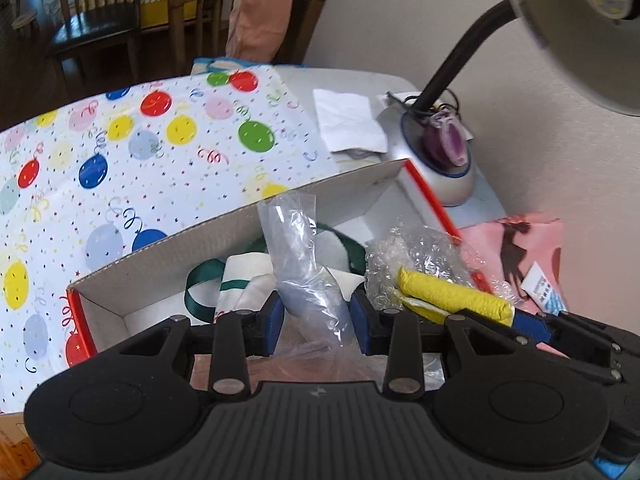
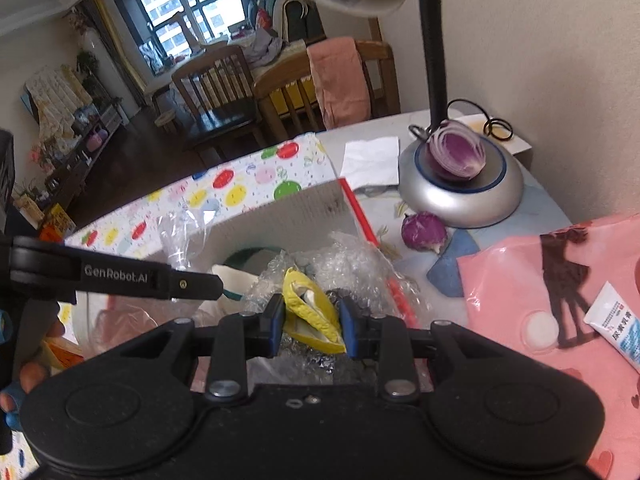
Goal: Organize soft objects
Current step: 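Lower the bag into the box and open the left tool while the right tool releases the sponge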
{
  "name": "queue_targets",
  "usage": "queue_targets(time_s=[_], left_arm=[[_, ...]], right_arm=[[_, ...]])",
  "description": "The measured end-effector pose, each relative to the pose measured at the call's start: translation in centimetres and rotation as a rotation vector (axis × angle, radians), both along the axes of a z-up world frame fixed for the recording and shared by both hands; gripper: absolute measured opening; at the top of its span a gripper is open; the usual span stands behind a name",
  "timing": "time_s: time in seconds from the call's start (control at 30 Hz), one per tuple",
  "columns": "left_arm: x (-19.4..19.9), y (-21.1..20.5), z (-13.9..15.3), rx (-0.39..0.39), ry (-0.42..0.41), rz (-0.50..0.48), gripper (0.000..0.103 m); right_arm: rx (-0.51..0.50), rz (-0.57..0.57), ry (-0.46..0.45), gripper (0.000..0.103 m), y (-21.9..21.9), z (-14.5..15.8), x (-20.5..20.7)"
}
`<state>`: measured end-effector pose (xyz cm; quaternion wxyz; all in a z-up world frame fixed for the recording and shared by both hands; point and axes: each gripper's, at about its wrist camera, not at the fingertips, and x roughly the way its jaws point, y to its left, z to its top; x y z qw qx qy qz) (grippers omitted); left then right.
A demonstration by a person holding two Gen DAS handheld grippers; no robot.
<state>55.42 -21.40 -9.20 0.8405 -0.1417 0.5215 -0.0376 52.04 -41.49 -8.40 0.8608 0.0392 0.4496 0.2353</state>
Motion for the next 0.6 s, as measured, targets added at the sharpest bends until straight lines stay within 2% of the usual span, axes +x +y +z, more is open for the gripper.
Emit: queue_targets(time_s=[0.43, 0.53, 0.6], left_arm=[[1.2, 1.0, -4.0, -0.003, 0.073, 0.043, 0.038], [1.2, 0.9, -4.3, 0.006, 0.07, 0.04, 0.045], [1.1, 1.0, -4.2, -0.007, 0.063, 0.051, 0.059]], right_arm=[[-0.043, 0.057, -0.003, 0.033, 0.7, -0.4, -0.2], [-0.038, 0.06, -0.002, 0.034, 0.5, 0.0, -0.3], [-0.029, 0.059, -0.008, 0.037, 0.3, 0.3, -0.3]])
